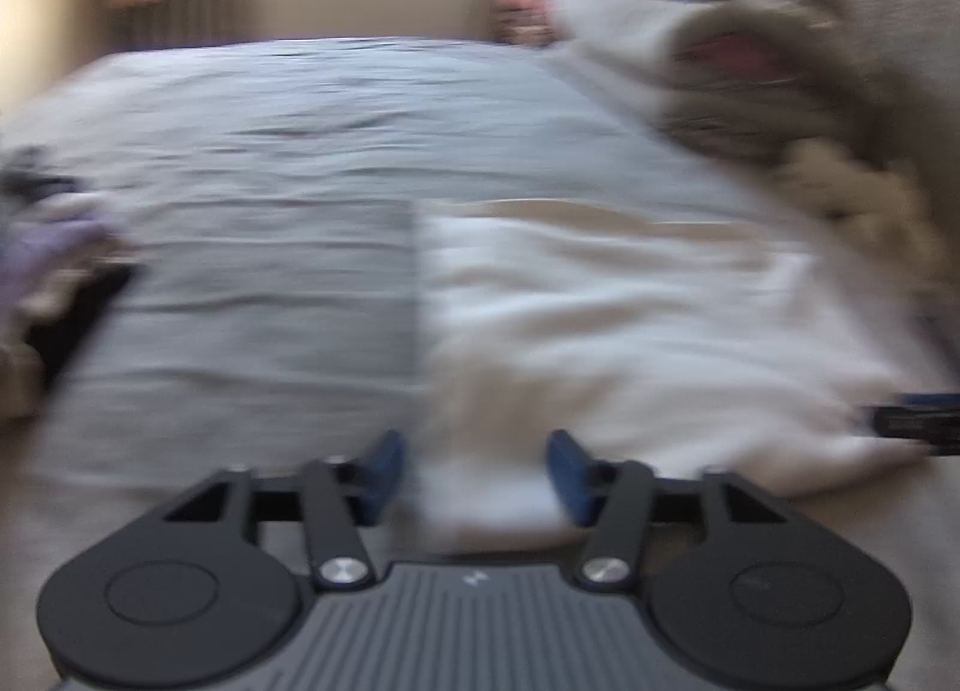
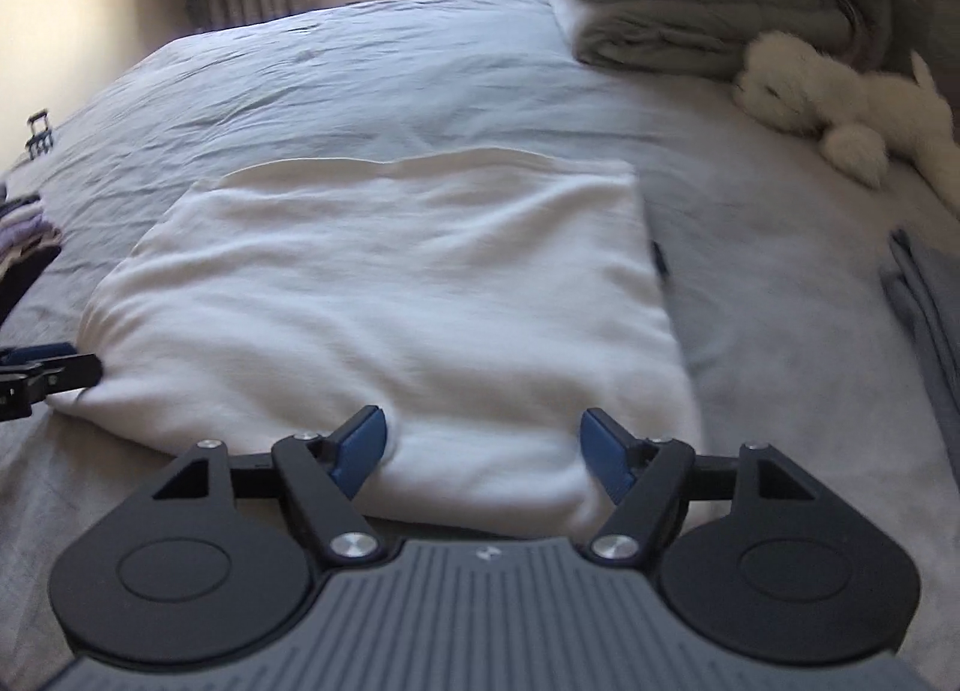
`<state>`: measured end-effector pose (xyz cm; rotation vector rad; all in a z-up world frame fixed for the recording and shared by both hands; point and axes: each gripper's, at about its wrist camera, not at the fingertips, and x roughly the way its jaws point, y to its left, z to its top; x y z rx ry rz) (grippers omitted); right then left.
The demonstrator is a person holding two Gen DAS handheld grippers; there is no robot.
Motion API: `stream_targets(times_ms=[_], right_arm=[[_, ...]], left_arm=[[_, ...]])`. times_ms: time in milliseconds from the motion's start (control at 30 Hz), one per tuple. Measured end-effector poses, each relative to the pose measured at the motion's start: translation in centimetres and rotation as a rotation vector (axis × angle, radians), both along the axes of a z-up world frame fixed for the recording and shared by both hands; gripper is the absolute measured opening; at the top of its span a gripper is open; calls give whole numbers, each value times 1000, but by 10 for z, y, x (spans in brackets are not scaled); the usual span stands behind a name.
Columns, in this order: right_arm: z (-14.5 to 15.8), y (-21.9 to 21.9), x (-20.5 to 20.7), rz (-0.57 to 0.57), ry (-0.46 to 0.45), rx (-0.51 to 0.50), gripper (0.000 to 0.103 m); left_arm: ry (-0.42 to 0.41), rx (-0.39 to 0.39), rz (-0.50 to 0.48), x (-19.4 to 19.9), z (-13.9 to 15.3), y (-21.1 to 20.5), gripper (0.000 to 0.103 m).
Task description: Fold clothes
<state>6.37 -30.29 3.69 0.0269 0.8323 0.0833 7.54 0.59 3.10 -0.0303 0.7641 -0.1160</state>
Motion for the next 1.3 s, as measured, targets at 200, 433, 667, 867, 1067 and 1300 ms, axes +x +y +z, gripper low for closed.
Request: stream_targets(times_ms=[200,433,667,867,1067,1300], right_arm=[[-1,-26,2,-74,49,-24,78],[-1,-40,0,-111,73,-62,85],[-6,-56,-2,-151,102,-63,85],[-7,-55,-1,-155,103,-74,85],[-9,-50,-1,-166,98,-94,85],[-5,-49,-3,-174,95,-107,85]], left_arm=[[37,-55,21,6,-1,14,65],[54,-50,37,8,1,19,65],[69,-54,55,8,4,21,66],[68,-47,58,7,4,21,66],[58,-35,63,6,7,19,66],[39,-37,80,1,15,18,66]])
